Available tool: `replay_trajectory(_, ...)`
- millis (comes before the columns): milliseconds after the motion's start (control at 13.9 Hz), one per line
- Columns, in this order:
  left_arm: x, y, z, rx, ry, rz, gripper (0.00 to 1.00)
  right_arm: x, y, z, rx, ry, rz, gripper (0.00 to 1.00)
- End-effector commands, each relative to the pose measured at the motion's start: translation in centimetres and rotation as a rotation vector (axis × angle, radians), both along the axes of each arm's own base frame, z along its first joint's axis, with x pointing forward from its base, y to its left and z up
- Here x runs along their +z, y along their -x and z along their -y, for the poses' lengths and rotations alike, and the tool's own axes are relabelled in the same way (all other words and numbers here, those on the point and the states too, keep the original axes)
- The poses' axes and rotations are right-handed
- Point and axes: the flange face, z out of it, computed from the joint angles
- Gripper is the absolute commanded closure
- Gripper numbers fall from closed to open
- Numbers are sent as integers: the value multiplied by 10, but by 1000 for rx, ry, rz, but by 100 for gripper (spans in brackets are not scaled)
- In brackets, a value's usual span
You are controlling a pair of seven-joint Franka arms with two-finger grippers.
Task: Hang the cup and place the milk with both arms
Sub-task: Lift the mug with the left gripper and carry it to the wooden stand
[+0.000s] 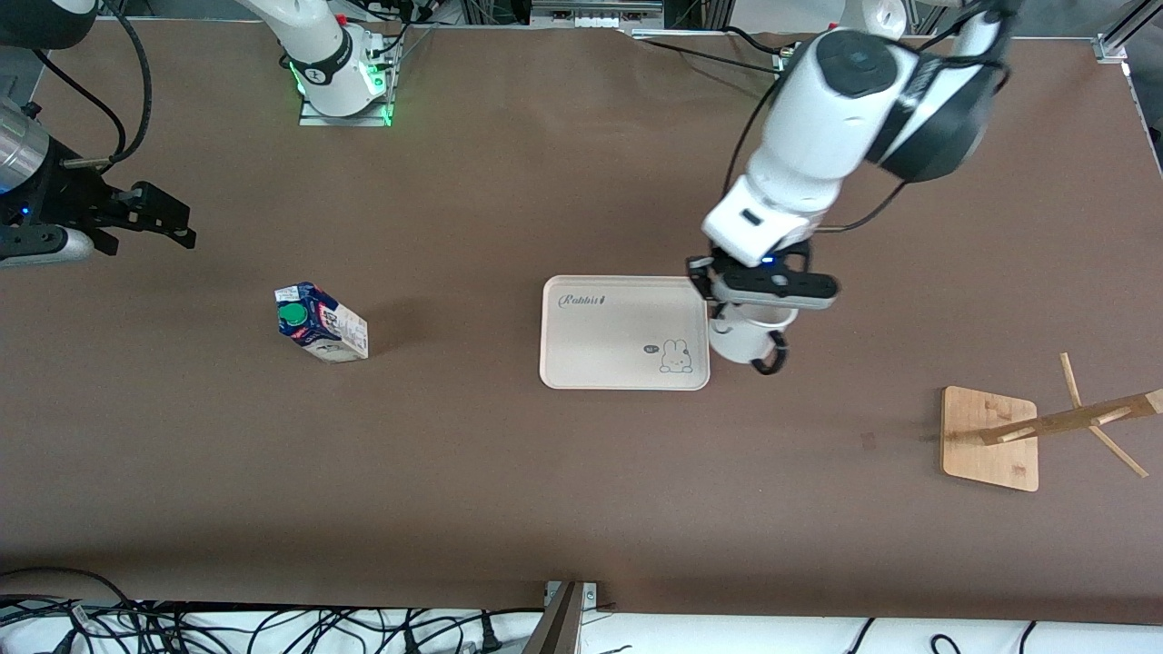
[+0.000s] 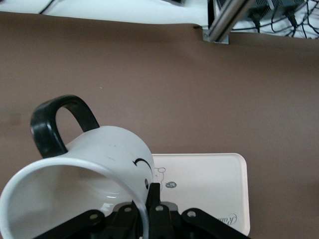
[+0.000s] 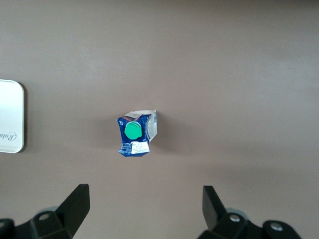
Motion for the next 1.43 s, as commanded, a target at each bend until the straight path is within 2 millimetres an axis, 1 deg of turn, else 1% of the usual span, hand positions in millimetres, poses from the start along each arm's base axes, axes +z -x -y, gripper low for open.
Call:
replay_trajectory(0, 13, -7, -40, 15, -34, 24, 100, 8, -2, -5, 27, 8, 6, 0)
replay_trajectory(143, 23, -25, -85, 10, -53, 49, 100, 8, -2, -6, 29, 8, 6, 0)
replay_trajectory(215, 24, -31, -105, 21, -58, 51, 100, 8, -2, -6, 27, 8, 6, 0)
replay_trajectory(359, 24, -40, -136, 69, -50, 47, 100, 8, -2, -7, 28, 6, 7, 0)
replay_trajectory(502, 19, -49, -175, 142, -11, 27, 100, 8, -2, -8, 32, 6, 7, 0)
replay_trajectory(646, 13, -65, -216, 166, 48, 17, 100, 9, -2, -9, 33, 6, 9, 0)
replay_trajectory(789, 6, -74, -243, 146, 84, 13, 100, 9, -2, -10, 36, 6, 9, 0)
replay_trajectory(1004, -9, -80, -274, 138, 99, 5, 100, 9, -2, -11, 38, 6, 9, 0)
replay_trajectory(1219, -6, -88, -309, 95, 84, 36, 100, 9, -2, -11, 36, 6, 9, 0)
replay_trajectory(1363, -8, -89, -322, 70, 95, 41, 100, 9, -2, -10, 35, 6, 9, 0)
